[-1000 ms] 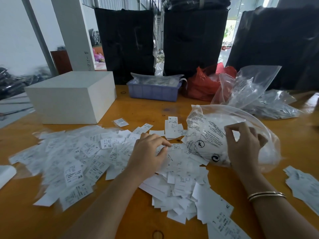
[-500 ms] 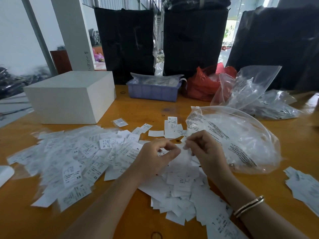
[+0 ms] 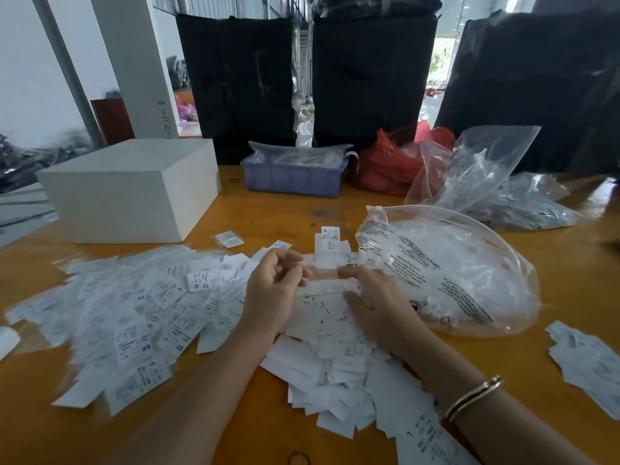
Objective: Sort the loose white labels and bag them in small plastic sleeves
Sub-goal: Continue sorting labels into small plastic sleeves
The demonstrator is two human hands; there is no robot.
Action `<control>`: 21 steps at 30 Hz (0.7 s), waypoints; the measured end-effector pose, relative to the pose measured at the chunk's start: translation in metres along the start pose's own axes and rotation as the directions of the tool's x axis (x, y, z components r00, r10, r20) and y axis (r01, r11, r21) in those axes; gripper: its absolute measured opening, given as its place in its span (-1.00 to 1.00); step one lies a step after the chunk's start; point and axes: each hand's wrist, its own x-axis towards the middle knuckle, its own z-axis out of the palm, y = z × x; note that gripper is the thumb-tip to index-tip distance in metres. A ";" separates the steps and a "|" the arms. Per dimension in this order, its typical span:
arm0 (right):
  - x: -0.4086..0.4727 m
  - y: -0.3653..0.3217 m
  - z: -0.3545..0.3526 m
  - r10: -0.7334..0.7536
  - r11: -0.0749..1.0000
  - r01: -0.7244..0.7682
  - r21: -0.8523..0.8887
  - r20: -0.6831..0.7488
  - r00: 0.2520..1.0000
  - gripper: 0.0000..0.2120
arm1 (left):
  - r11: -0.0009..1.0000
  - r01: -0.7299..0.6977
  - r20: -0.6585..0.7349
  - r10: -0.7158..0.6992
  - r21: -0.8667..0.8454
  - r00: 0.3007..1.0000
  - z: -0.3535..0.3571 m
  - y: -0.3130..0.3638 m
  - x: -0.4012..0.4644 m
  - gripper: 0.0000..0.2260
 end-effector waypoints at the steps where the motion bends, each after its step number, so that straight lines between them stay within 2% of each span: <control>1: 0.000 0.002 0.003 -0.023 0.991 0.031 -0.131 0.062 0.998 -0.62 | 1.000 0.012 -0.031 -0.012 -0.001 0.999 0.000 0.000 0.000 -0.83; 2: 0.000 0.004 0.006 -0.037 0.973 0.060 -0.224 0.104 0.994 -0.60 | 1.000 0.024 -0.055 -0.024 -0.005 0.998 -0.001 -0.001 0.001 -0.82; 4: 0.001 0.004 0.007 -0.044 0.952 0.075 -0.295 0.111 0.993 -0.61 | 0.999 0.041 -0.081 -0.042 -0.010 0.996 0.000 -0.001 0.001 -0.81; 10: 0.003 0.004 0.005 -0.103 0.913 0.129 -0.386 0.089 0.991 -0.67 | 0.998 0.060 -0.101 -0.057 0.026 0.993 0.001 -0.001 0.000 -0.94; 12: 0.003 0.003 0.002 -0.113 0.927 0.114 -0.357 0.022 0.993 -0.71 | 0.998 0.064 -0.093 -0.063 0.005 0.994 0.000 0.000 -0.001 -0.93; 14: 0.002 0.000 -0.001 -0.055 0.975 0.030 -0.221 -0.110 0.992 -0.80 | 0.998 0.054 -0.078 -0.055 -0.012 0.995 0.000 0.002 -0.001 -0.89; 16: 0.000 -0.002 -0.004 0.053 0.999 -0.051 0.012 -0.220 0.974 -0.91 | 0.999 0.048 -0.078 -0.049 -0.016 0.996 0.001 0.003 -0.002 -0.86; 17: 0.000 -0.004 -0.006 0.103 0.992 -0.081 0.098 -0.250 0.963 -0.89 | 0.999 0.045 -0.081 -0.046 -0.017 0.996 0.001 0.003 -0.002 -0.86; 21: 0.001 -0.004 -0.009 0.218 0.918 -0.129 0.376 -0.206 0.954 -0.73 | 0.999 0.038 -0.089 -0.040 -0.025 0.995 0.002 0.000 0.000 -0.95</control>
